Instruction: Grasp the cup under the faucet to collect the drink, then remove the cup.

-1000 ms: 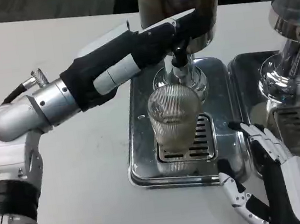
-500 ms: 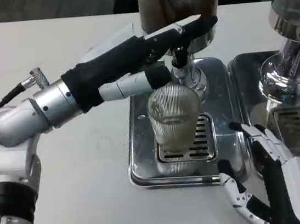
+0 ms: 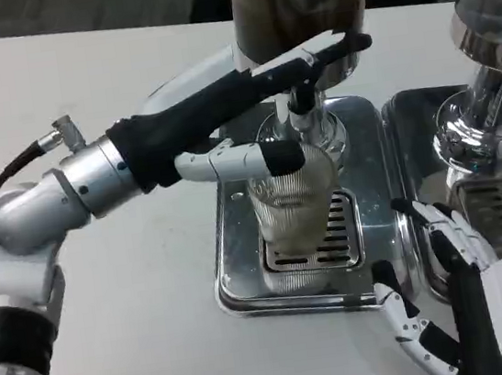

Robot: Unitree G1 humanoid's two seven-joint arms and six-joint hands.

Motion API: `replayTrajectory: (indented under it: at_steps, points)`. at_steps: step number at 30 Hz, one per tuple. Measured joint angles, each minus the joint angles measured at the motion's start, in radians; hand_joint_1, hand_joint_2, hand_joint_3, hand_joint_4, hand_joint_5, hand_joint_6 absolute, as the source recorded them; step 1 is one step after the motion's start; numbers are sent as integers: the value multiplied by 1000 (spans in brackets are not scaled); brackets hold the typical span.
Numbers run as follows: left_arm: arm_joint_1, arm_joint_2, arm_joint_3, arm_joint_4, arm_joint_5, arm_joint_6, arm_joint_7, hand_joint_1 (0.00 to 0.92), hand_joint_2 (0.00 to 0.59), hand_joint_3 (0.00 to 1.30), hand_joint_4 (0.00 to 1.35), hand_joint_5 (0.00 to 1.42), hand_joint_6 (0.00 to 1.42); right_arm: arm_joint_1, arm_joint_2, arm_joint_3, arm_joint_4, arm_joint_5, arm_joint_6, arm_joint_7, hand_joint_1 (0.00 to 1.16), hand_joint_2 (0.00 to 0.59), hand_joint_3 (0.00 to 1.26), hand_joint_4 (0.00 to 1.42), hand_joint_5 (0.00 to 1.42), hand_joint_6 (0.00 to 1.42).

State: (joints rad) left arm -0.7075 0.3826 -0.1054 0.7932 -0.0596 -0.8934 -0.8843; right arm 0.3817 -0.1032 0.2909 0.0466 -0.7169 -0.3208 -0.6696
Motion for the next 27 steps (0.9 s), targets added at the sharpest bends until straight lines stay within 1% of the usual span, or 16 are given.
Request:
replayTrajectory:
  at_steps: [5, 9, 14, 16, 18, 21, 25, 27]
  points:
    - [2, 11, -30, 0, 47, -51, 54, 0, 42, 67, 0, 0, 0, 3, -3, -1, -3, 3, 0, 2, 403, 420, 242, 186, 111, 113]
    - [3, 18, -41, 0, 75, -77, 89, 0, 42, 67, 0, 0, 0, 9, -6, -1, -8, 3, 0, 2, 403, 420, 242, 186, 111, 113]
    - [5, 33, -73, -2, 116, -118, 144, 0, 42, 65, 0, 0, 0, 13, -6, -2, -13, 5, 0, 2, 403, 420, 242, 186, 111, 113]
    - [5, 39, -77, -3, 123, -123, 160, 0, 42, 62, 0, 0, 0, 16, -5, -2, -14, 8, 0, 2, 403, 420, 230, 178, 111, 113]
    - [6, 44, -82, -8, 136, -127, 173, 0, 42, 60, 0, 0, 0, 16, -4, -2, -16, 19, -2, 5, 399, 393, 198, 158, 111, 133]
    - [7, 49, -95, -13, 150, -130, 193, 0, 42, 59, 0, 0, 0, 19, 3, -6, -19, 67, -19, 24, 410, 331, 173, 132, 122, 166]
    - [8, 51, -110, -14, 156, -135, 214, 0, 42, 62, 0, 0, 0, 19, 7, -18, -20, 175, -69, 79, 431, 292, 132, 100, 133, 188]
    - [9, 52, -113, -14, 156, -137, 218, 0, 42, 64, 0, 0, 0, 19, 6, -27, -21, 228, -96, 122, 453, 280, 110, 80, 115, 192]
